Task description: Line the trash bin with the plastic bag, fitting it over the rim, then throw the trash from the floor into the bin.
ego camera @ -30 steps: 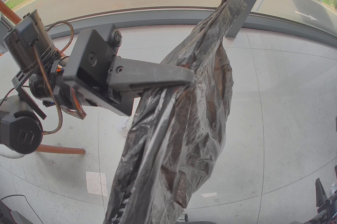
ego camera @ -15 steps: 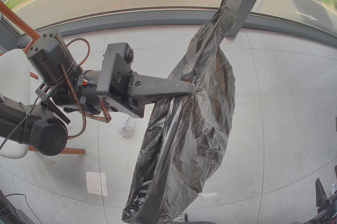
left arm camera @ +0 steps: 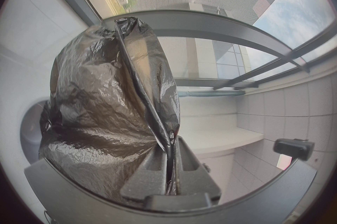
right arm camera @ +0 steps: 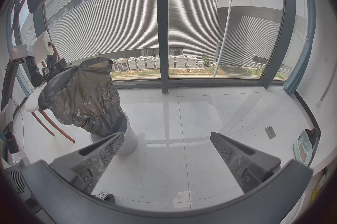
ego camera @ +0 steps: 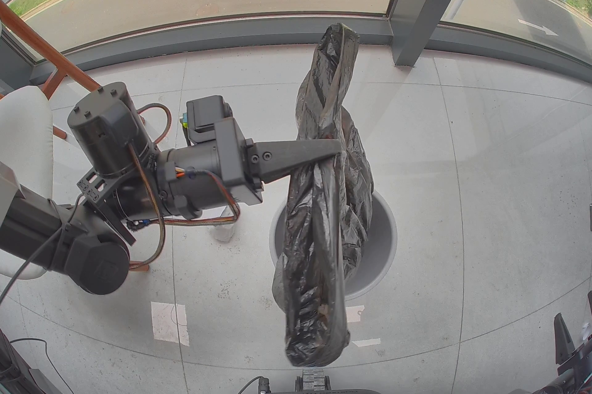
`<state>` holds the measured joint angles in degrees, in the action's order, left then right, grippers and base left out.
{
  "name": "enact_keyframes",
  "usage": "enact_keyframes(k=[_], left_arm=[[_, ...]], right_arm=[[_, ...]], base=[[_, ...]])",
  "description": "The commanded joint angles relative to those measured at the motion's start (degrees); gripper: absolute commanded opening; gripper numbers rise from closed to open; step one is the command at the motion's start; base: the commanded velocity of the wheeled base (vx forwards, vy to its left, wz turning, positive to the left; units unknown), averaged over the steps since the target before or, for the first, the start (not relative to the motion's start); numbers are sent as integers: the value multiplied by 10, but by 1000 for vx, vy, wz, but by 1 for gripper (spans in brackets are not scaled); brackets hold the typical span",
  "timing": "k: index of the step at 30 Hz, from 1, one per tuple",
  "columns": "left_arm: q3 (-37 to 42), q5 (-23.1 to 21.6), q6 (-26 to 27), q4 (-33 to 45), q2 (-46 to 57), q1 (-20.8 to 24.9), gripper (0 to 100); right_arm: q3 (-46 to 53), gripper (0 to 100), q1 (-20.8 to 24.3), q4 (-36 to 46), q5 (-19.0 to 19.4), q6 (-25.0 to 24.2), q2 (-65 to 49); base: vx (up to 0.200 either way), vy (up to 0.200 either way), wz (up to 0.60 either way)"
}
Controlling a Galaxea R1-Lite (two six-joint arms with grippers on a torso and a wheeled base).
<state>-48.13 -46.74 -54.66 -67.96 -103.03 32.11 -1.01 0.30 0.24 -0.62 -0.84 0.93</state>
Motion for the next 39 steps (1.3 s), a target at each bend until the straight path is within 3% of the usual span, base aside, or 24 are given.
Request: enact_keyframes(k=[1, 6, 11, 13, 19, 21, 22, 25, 26, 27, 28, 30, 35, 39], left_arm=[[8, 62, 58, 9, -31, 46, 0], [-7, 113, 114, 78, -38, 81, 0], [-13, 114, 152, 193, -4, 104, 0], [-16, 114, 189, 255, 9, 106, 0], [-86, 125, 376, 485, 20, 103, 0], [-108, 136, 398, 522, 20, 104, 0], [-134, 169, 431, 577, 20, 105, 0], [-159, 253, 497, 630, 20, 108, 0], [-163, 290, 518, 633, 18, 111, 0], [-163, 296, 520, 633, 18, 112, 0], [-168, 365, 540, 637, 15, 129, 0], [-177, 417, 543, 637, 13, 156, 0], [-195, 441, 553, 633, -10, 183, 0], [-199, 448, 562, 635, -12, 184, 0]], right_arm=[[10, 100, 0, 0, 0, 1, -5], [10, 100, 0, 0, 0, 0, -5], [10, 100, 0, 0, 0, -1, -5], [10, 100, 0, 0, 0, -1, -5], [8, 100, -2, 3, 1, 10, -5], [8, 100, -2, 3, 1, 8, -5], [8, 100, -3, 3, 0, 9, -7], [-38, 100, 0, -1, 8, -2, 6], [-115, 100, 9, -5, 11, -24, 58], [-125, 100, 12, -6, 11, -28, 69], [-210, 100, 57, -24, 4, -73, 235], [-261, 100, 116, -24, 3, -130, 315], [-351, 100, 215, 5, 25, -288, 555], [-390, 100, 241, 9, 33, -319, 621]], base=[[0, 0, 0], [0, 0, 0], [0, 0, 0], [0, 0, 0], [0, 0, 0], [0, 0, 0], [0, 0, 0], [0, 0, 0], [0, 0, 0], [0, 0, 0], [0, 0, 0], [0, 0, 0], [0, 0, 0], [0, 0, 0]])
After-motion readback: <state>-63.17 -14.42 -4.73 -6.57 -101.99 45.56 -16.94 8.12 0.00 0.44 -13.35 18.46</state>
